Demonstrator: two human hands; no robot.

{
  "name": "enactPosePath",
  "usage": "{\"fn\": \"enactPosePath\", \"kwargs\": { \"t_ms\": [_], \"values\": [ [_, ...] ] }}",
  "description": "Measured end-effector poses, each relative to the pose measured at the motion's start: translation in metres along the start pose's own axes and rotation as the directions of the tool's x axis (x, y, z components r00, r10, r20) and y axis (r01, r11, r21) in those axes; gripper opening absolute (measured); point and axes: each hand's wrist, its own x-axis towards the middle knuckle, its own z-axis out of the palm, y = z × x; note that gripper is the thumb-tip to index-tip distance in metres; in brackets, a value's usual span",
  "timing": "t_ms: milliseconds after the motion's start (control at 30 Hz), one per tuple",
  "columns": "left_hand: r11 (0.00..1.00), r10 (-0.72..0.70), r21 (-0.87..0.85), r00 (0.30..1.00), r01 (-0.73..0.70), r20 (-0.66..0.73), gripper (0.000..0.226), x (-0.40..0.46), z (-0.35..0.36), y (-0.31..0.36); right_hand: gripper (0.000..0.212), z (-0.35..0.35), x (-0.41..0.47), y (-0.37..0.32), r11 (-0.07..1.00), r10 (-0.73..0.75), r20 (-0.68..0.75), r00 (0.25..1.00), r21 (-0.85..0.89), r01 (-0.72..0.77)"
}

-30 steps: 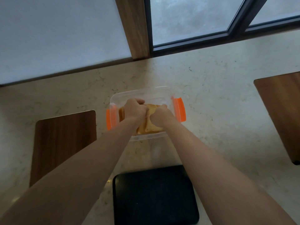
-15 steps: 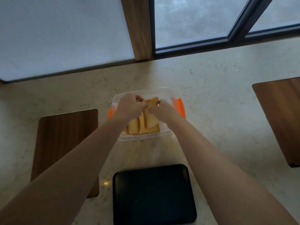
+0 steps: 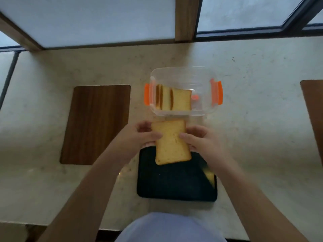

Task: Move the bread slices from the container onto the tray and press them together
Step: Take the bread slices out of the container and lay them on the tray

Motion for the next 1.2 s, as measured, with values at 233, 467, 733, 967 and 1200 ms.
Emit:
{"fn": "enactPosePath", "kwargs": {
  "t_ms": [233, 467, 733, 967, 1200],
  "values": [
    [0.975, -0.165, -0.154, 0.986, 0.162, -0.012, 0.029, -0.023, -0.013, -0.101, 0.018, 0.024, -0.02, 0.074, 0.965, 0.213, -0.018, 0.977, 0.161, -0.207],
    [0.965, -0.078, 0.218, 0.957, 0.142, -0.28, 0.023, -0.019, -0.022, -0.142, 0.027, 0.05, -0.014, 0.122, 0.922, 0.297, -0.159, 0.942, -0.209, -0.326],
    [0.779, 0.194, 0.62, 0.908, 0.087, -0.371, 0.023, -0.008, -0.023, -0.164, 0.043, 0.078, -0.002, 0.134, 0.846, 0.192, -0.199, 0.961, -0.463, -0.265],
    [0.635, 0.341, 0.769, 0.869, 0.067, -0.358, 0.019, -0.01, -0.021, -0.125, 0.045, 0.06, -0.002, 0.1, 0.829, 0.179, -0.197, 0.964, -0.497, -0.256],
    [0.619, 0.548, 0.714, 0.831, -0.326, -0.095, 0.021, 0.045, 0.031, 0.036, 0.018, 0.006, 0.046, -0.049, 0.861, -0.268, -0.252, 0.93, -0.497, 0.113]
  ]
}}
